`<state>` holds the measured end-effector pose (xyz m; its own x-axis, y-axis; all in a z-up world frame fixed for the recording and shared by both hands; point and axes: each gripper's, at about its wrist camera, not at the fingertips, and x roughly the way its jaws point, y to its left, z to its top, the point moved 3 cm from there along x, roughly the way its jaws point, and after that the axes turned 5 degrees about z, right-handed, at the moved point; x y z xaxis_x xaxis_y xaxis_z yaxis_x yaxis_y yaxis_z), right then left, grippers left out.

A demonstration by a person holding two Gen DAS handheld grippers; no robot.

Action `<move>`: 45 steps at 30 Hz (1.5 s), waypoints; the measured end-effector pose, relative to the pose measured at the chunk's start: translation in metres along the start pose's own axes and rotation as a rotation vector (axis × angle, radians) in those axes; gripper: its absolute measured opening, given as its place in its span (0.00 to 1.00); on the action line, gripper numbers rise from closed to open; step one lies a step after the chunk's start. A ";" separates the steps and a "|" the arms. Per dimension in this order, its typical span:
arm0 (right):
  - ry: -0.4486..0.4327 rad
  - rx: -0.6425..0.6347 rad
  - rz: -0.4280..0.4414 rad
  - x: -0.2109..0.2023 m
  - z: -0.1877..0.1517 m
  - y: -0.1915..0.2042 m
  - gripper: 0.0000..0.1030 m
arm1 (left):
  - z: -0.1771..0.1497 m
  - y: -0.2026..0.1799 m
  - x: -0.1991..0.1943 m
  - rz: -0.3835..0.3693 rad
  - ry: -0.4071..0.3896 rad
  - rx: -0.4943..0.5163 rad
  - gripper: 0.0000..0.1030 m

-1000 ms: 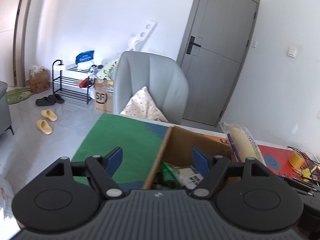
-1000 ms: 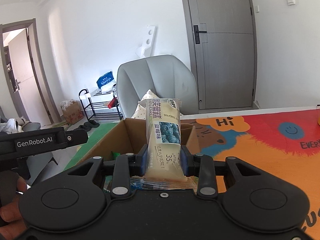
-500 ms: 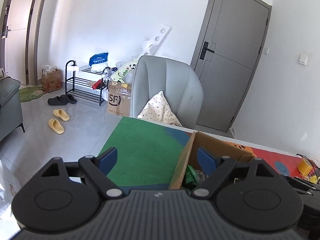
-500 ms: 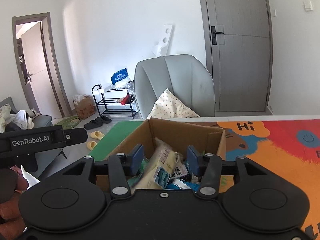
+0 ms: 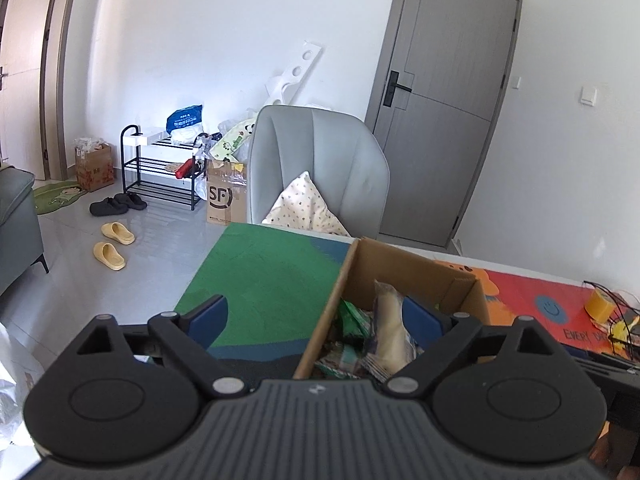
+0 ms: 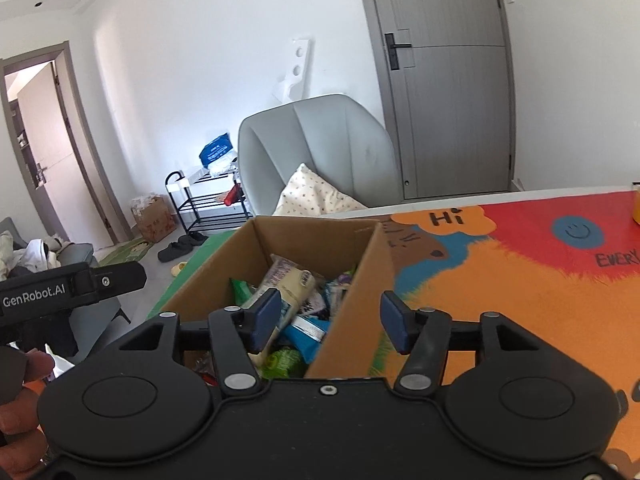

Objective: Organize snacks

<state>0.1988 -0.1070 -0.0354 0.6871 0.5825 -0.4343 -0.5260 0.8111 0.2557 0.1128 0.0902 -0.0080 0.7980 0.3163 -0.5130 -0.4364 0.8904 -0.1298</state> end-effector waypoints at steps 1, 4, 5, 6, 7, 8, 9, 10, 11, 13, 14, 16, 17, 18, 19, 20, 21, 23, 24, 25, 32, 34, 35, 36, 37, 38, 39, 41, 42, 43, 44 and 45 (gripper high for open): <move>-0.002 0.004 -0.004 -0.004 -0.001 -0.003 0.59 | -0.002 -0.003 -0.001 -0.004 0.006 0.007 0.91; -0.012 0.017 -0.022 -0.016 -0.004 -0.011 0.63 | -0.009 -0.013 -0.005 -0.017 0.023 0.036 0.92; -0.015 0.021 -0.028 -0.020 -0.006 -0.013 0.64 | -0.011 -0.017 -0.006 -0.025 0.029 0.046 0.92; -0.018 0.025 -0.034 -0.023 -0.007 -0.016 0.65 | -0.013 -0.021 -0.008 -0.031 0.034 0.055 0.92; -0.022 0.030 -0.041 -0.027 -0.009 -0.018 0.66 | -0.015 -0.024 -0.010 -0.038 0.039 0.063 0.92; -0.024 0.034 -0.047 -0.030 -0.010 -0.021 0.67 | -0.016 -0.026 -0.011 -0.046 0.042 0.070 0.92; -0.026 0.039 -0.053 -0.033 -0.011 -0.023 0.68 | -0.018 -0.029 -0.012 -0.052 0.044 0.078 0.92; -0.028 0.044 -0.059 -0.037 -0.012 -0.025 0.70 | -0.020 -0.030 -0.014 -0.058 0.046 0.088 0.92; -0.031 0.047 -0.067 -0.040 -0.013 -0.027 0.71 | -0.021 -0.033 -0.016 -0.061 0.048 0.098 0.92; -0.037 0.049 -0.079 -0.047 -0.015 -0.031 0.76 | -0.025 -0.036 -0.020 -0.067 0.051 0.117 0.92; -0.043 0.052 -0.086 -0.051 -0.017 -0.034 0.77 | -0.025 -0.038 -0.021 -0.073 0.055 0.125 0.92; -0.052 0.061 -0.099 -0.059 -0.019 -0.038 0.82 | -0.029 -0.040 -0.025 -0.077 0.058 0.134 0.93; -0.055 0.063 -0.105 -0.063 -0.021 -0.040 0.83 | -0.030 -0.041 -0.027 -0.077 0.057 0.139 0.93; -0.058 0.065 -0.112 -0.066 -0.023 -0.042 0.86 | -0.031 -0.042 -0.029 -0.079 0.056 0.145 0.93; -0.060 0.067 -0.119 -0.070 -0.024 -0.044 0.88 | -0.031 -0.043 -0.031 -0.083 0.058 0.151 0.94; -0.064 0.070 -0.125 -0.074 -0.025 -0.046 0.90 | -0.033 -0.044 -0.033 -0.085 0.061 0.152 0.95; -0.066 0.072 -0.129 -0.078 -0.026 -0.048 0.93 | -0.033 -0.044 -0.035 -0.082 0.063 0.149 0.97; -0.072 0.068 -0.138 -0.085 -0.027 -0.049 0.98 | -0.034 -0.044 -0.038 -0.077 0.071 0.140 0.98; -0.078 0.063 -0.143 -0.089 -0.027 -0.049 1.00 | -0.034 -0.043 -0.040 -0.088 0.078 0.137 0.98; -0.085 0.059 -0.148 -0.092 -0.027 -0.050 1.00 | -0.035 -0.045 -0.042 -0.098 0.084 0.135 0.98; -0.100 0.052 -0.182 -0.122 -0.025 -0.054 1.00 | -0.029 -0.044 -0.059 -0.108 0.067 0.168 1.00; -0.100 0.053 -0.187 -0.131 -0.025 -0.054 1.00 | -0.027 -0.043 -0.066 -0.112 0.058 0.172 1.00; -0.099 0.049 -0.192 -0.135 -0.025 -0.053 1.00 | -0.026 -0.043 -0.069 -0.114 0.052 0.177 1.00; -0.098 0.045 -0.199 -0.139 -0.025 -0.053 1.00 | -0.025 -0.042 -0.072 -0.114 0.046 0.183 1.00; -0.099 0.041 -0.204 -0.143 -0.025 -0.052 1.00 | -0.025 -0.042 -0.076 -0.115 0.040 0.189 1.00; -0.103 0.039 -0.209 -0.147 -0.024 -0.052 1.00 | -0.025 -0.042 -0.079 -0.121 0.036 0.194 1.00; -0.106 0.041 -0.214 -0.150 -0.024 -0.052 1.00 | -0.025 -0.042 -0.082 -0.129 0.034 0.199 1.00; -0.107 0.043 -0.216 -0.157 -0.022 -0.050 1.00 | -0.025 -0.043 -0.086 -0.137 0.035 0.217 1.00; -0.104 0.040 -0.216 -0.160 -0.022 -0.049 1.00 | -0.025 -0.044 -0.089 -0.138 0.035 0.226 1.00; -0.099 0.038 -0.218 -0.163 -0.022 -0.048 1.00 | -0.025 -0.044 -0.093 -0.144 0.033 0.237 1.00; -0.091 0.036 -0.221 -0.164 -0.022 -0.047 1.00 | -0.026 -0.045 -0.096 -0.151 0.031 0.250 1.00; -0.086 0.036 -0.224 -0.166 -0.022 -0.045 1.00 | -0.027 -0.045 -0.099 -0.157 0.029 0.262 1.00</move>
<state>0.0976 -0.2416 0.0066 0.8253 0.3893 -0.4090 -0.3391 0.9209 0.1924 0.0423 0.0100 0.0262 0.8333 0.1623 -0.5285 -0.1838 0.9829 0.0119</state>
